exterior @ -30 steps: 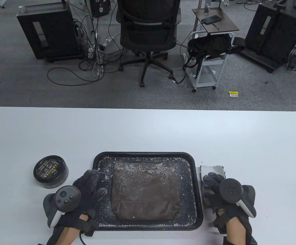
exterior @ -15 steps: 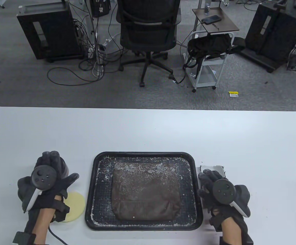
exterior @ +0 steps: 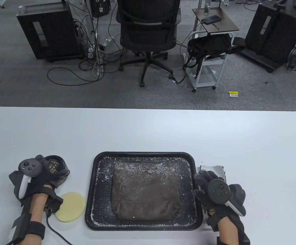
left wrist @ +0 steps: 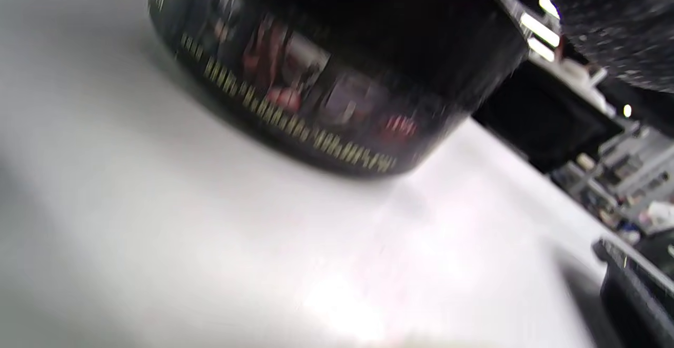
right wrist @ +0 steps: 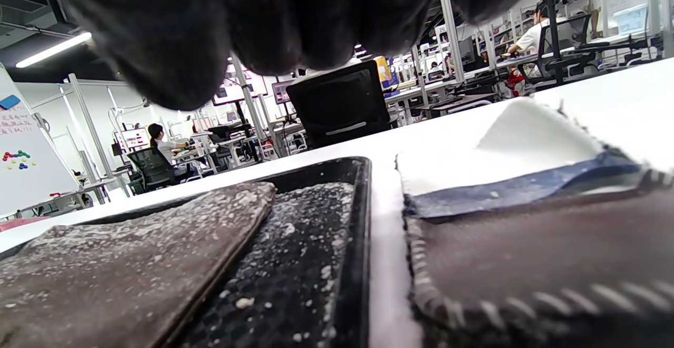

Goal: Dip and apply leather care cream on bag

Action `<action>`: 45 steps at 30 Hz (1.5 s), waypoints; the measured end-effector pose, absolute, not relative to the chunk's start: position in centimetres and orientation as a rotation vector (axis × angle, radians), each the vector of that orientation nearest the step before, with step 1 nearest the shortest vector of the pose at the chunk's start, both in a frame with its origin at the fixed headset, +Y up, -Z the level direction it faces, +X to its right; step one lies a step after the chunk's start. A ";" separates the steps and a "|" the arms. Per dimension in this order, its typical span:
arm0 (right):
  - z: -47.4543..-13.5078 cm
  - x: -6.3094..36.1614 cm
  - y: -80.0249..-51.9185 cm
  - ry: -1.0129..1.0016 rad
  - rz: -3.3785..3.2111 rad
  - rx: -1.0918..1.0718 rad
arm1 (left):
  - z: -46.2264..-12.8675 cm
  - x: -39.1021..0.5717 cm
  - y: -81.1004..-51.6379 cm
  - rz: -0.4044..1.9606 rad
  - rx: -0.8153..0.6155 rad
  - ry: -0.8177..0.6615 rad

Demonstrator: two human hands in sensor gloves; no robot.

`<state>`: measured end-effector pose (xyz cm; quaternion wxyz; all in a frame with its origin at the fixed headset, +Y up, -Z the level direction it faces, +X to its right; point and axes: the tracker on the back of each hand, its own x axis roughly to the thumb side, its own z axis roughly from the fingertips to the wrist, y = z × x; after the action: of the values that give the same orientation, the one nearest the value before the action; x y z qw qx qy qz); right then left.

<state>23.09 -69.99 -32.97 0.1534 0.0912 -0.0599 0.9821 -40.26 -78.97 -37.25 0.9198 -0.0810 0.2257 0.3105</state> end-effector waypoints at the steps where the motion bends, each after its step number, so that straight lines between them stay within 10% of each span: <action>1: -32.9 22.9 -69.9 -0.178 2.818 0.266 | -37.4 -40.1 -78.9 0.602 -0.177 0.481; 25: -32.9 22.2 -70.2 -0.166 2.779 0.302 | -36.1 -40.0 -77.1 0.595 0.090 0.527; 34: -31.9 18.8 -68.9 -0.245 2.546 0.470 | -32.2 -34.5 -68.8 0.658 0.468 0.163; 45: -30.2 9.7 -70.9 0.087 1.818 0.751 | -27.9 -20.2 -67.1 0.967 0.389 -0.460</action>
<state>9.70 -70.94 -30.16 0.5532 0.3176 0.0369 0.7692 -20.18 -67.12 -27.86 0.8421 0.1842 -0.2178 0.4576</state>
